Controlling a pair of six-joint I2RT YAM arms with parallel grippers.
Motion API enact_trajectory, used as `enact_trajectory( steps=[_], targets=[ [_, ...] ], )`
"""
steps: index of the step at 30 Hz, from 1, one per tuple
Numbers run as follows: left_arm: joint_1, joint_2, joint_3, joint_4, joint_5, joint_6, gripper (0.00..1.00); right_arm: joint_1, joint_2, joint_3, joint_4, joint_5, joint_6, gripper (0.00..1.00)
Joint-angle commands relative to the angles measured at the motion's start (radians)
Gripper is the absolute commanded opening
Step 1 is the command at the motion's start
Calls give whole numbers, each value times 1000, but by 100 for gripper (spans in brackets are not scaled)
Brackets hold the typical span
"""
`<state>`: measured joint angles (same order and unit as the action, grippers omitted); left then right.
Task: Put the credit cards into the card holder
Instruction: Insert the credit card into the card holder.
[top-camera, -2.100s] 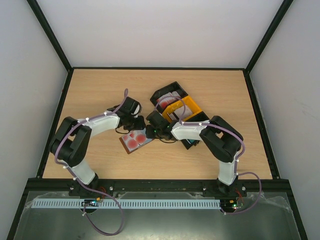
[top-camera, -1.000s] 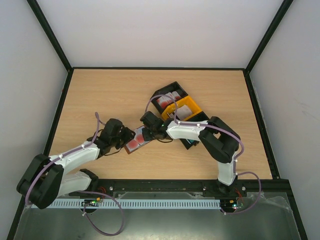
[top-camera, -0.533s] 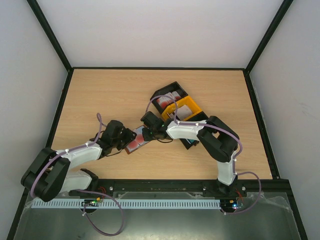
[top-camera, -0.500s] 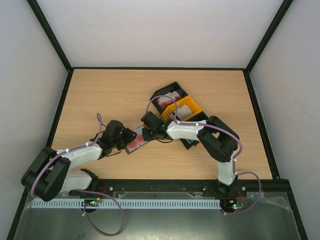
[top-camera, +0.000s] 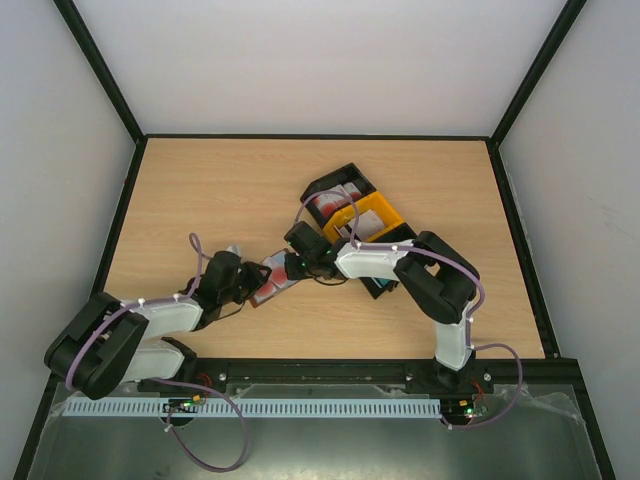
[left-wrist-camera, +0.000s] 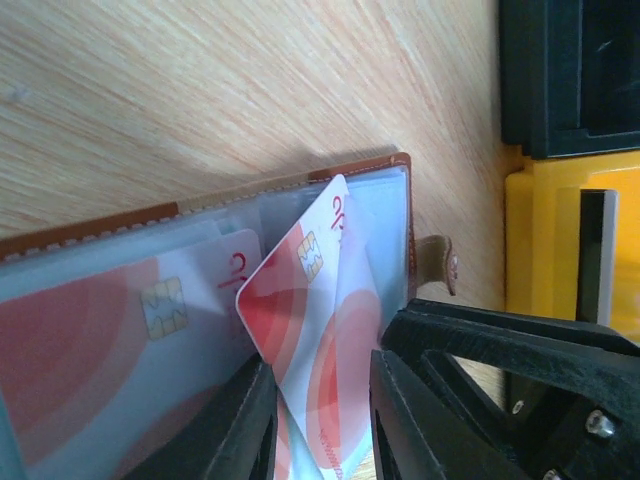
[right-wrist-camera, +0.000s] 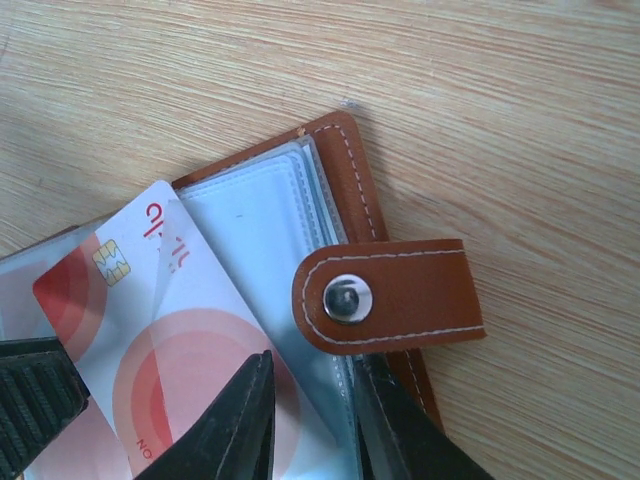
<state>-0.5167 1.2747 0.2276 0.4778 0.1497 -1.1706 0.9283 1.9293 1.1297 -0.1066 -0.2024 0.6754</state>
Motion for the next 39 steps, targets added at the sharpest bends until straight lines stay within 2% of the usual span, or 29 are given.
enact_trajectory(
  steps=[1,9,13,19,23,26,28,36,39],
  targets=[
    [-1,-26,-16,103,0,50,28,-1,40,-50,-30,-45,25,22],
    [-2,-6,-17,188,22,64,23,-6,45,-54,-13,-66,31,21],
    [-2,6,-14,183,18,69,17,-8,45,-53,-16,-64,32,21],
    [-2,22,-34,176,9,88,3,-11,44,-46,-19,-56,35,21],
    [1,25,-36,155,10,115,2,-18,39,-50,-18,-47,44,25],
    [8,11,-44,131,26,137,2,-24,25,-64,-1,-46,61,36],
    [17,-1,-50,115,53,149,2,-33,22,-69,6,-45,70,40],
    [50,4,-16,4,195,206,2,-41,42,-64,13,-49,83,40],
    [63,-4,12,-75,195,249,2,-41,54,-62,13,-48,85,39]
  ],
)
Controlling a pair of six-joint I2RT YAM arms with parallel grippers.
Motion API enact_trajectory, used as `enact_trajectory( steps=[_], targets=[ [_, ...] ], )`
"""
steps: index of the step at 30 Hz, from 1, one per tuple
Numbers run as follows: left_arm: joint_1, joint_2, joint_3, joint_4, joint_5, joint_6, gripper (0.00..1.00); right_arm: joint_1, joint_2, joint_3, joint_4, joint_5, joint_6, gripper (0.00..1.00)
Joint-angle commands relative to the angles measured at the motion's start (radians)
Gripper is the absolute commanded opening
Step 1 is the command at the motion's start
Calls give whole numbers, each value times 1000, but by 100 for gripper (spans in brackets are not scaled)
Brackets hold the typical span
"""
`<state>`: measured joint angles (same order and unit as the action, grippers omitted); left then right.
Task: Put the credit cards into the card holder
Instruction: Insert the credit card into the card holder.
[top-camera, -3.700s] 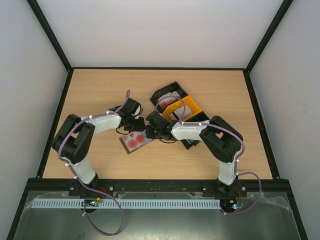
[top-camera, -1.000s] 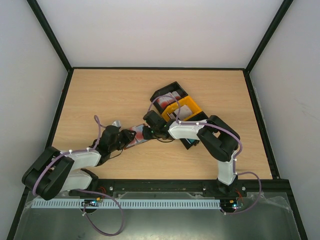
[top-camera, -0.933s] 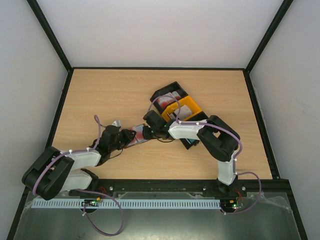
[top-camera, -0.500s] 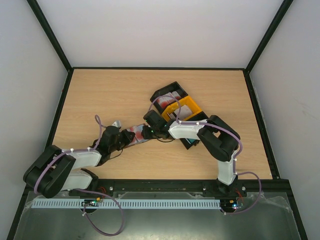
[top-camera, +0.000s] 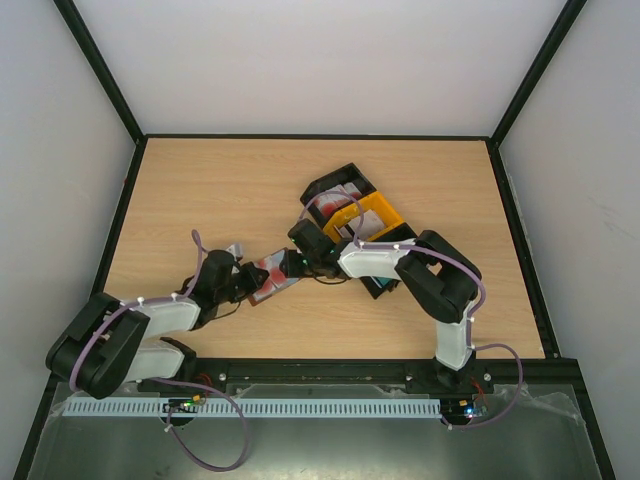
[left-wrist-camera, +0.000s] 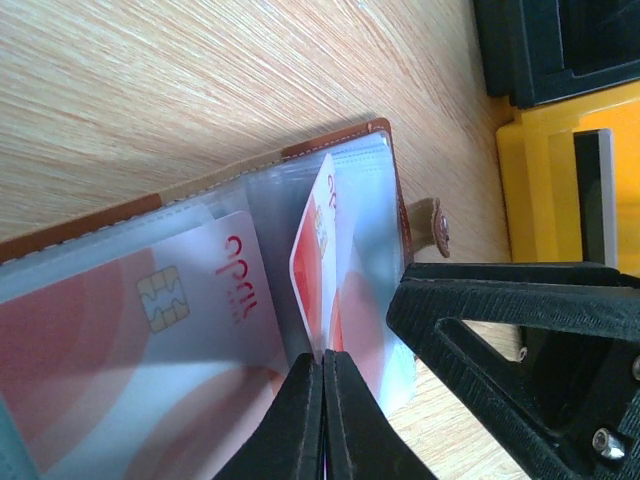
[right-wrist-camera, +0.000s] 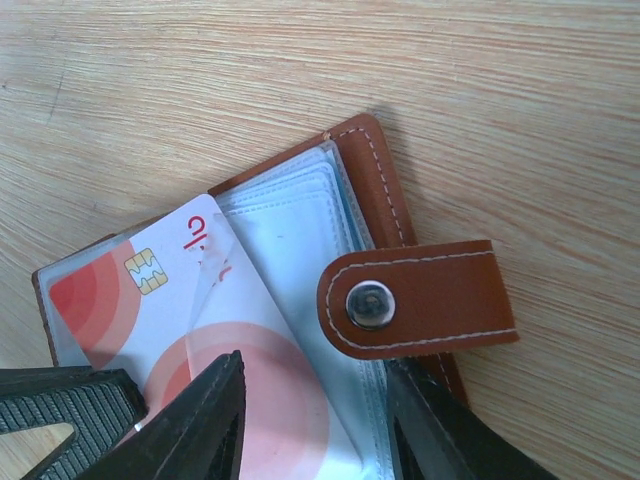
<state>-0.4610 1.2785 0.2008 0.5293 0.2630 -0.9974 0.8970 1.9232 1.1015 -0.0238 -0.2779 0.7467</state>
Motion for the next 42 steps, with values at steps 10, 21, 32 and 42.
enact_trajectory(
  steps=[10,21,32,42],
  targets=[
    [79,-55,49,-249,137,170,2,-10,90,-15,-101,49,3,25],
    [87,-36,48,-237,218,191,2,-10,111,14,-145,71,-57,9],
    [88,-36,45,-288,246,173,2,-10,117,15,-154,88,-65,9],
    [94,-90,35,-414,174,139,2,-10,115,20,-150,85,-58,9]
  ],
)
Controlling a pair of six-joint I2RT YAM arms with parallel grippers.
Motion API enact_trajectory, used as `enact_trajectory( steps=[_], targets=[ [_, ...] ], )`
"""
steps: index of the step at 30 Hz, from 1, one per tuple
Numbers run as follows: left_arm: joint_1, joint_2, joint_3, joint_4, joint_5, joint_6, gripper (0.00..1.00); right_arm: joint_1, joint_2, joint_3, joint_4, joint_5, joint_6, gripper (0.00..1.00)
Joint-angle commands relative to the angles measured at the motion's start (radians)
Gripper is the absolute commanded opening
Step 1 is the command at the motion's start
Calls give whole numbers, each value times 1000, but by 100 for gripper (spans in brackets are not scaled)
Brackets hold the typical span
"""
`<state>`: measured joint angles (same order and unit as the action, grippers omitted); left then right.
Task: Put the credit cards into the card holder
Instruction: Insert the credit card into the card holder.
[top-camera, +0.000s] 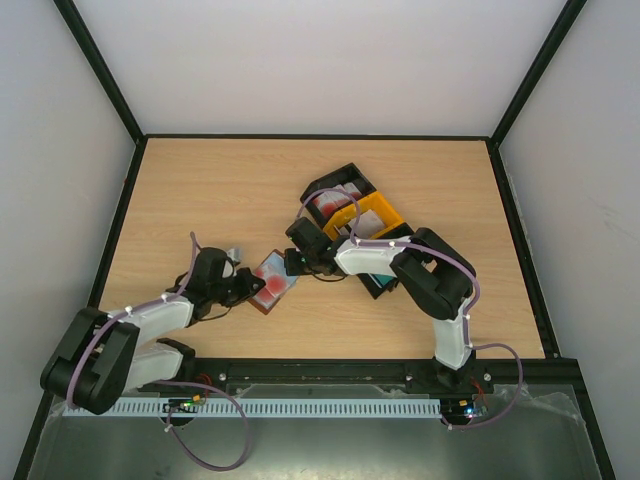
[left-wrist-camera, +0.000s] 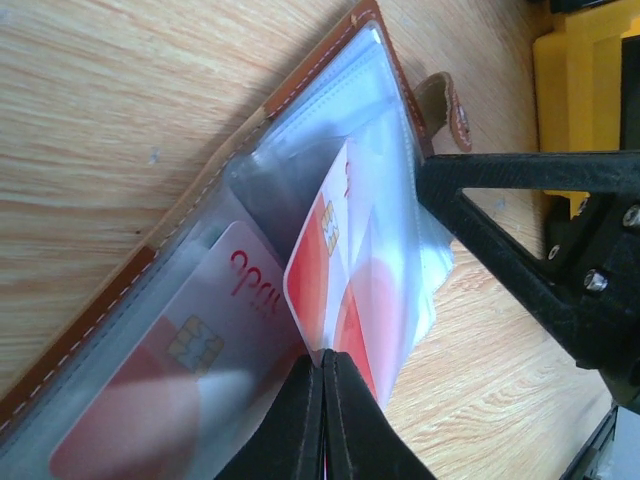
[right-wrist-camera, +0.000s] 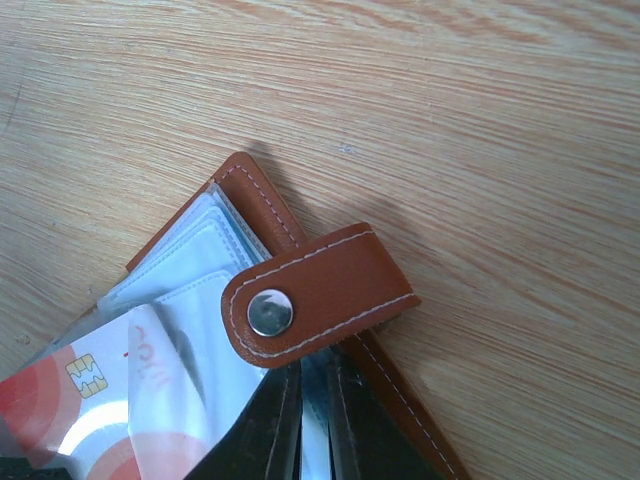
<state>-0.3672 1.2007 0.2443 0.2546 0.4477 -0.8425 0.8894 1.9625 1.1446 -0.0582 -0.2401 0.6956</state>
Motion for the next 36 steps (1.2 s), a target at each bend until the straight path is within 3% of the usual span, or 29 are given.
enact_trajectory(
  steps=[1,19,29,36],
  targets=[
    [4,-10,-13,-140,-11,-23,2,-3,76,-25,-115,47,-5,9],
    [-9,108,8,92,66,-64,2,-2,72,-51,-75,-3,1,9],
    [-61,90,-52,231,-93,-237,2,-2,41,-93,-8,-17,35,10],
    [-119,55,-88,264,-191,-313,2,-3,-56,-77,-22,58,12,28]
  ],
)
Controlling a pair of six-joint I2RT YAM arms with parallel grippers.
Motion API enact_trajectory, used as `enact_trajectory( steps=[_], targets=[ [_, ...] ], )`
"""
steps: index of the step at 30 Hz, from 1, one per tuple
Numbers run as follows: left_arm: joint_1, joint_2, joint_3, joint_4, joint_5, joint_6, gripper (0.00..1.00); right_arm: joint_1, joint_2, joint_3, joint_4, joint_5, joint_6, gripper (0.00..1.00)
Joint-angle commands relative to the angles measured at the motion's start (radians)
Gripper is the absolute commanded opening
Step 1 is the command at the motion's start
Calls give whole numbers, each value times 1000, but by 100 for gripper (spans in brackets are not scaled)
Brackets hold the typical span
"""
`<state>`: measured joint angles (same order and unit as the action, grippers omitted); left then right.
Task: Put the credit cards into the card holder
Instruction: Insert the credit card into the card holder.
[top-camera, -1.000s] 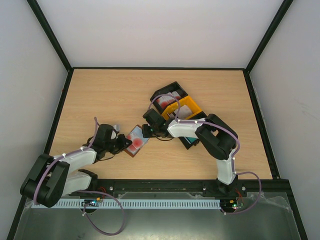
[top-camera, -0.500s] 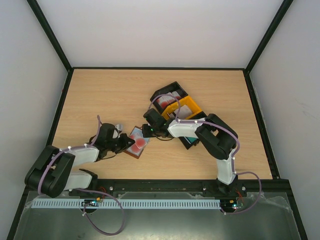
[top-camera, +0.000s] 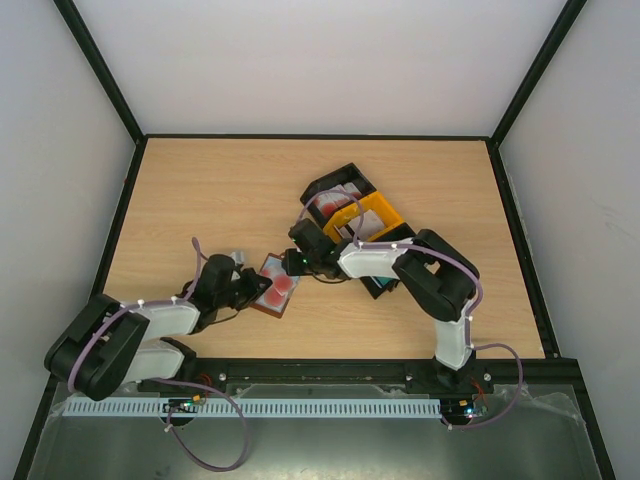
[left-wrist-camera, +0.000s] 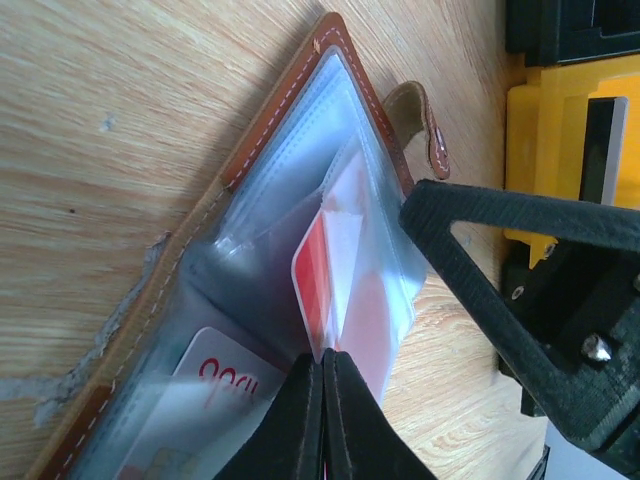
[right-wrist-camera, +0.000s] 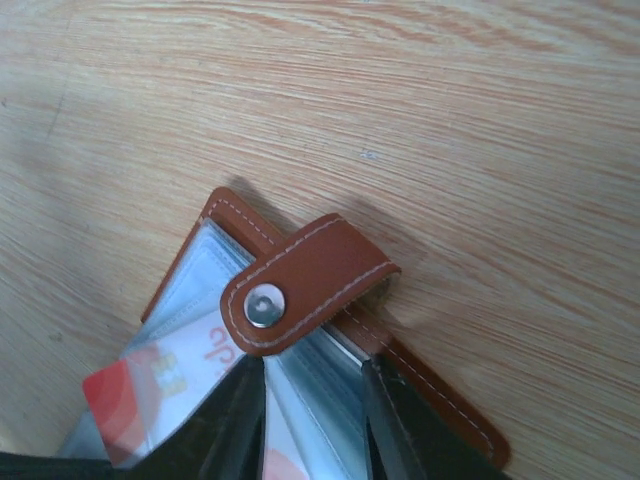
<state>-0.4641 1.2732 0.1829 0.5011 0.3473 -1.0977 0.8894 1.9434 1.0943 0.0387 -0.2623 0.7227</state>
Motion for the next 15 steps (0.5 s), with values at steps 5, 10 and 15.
enact_trajectory(
  steps=[5,10,15],
  targets=[
    [-52,-16,-49,49,-113,-115,4,-4,-50,-20,-149,130,-80,37],
    [-77,-29,-53,19,-114,-133,13,-3,-34,-22,-161,129,-135,41],
    [-93,-76,-34,-78,-114,-117,21,-3,-2,-7,-171,63,-160,39]
  ],
)
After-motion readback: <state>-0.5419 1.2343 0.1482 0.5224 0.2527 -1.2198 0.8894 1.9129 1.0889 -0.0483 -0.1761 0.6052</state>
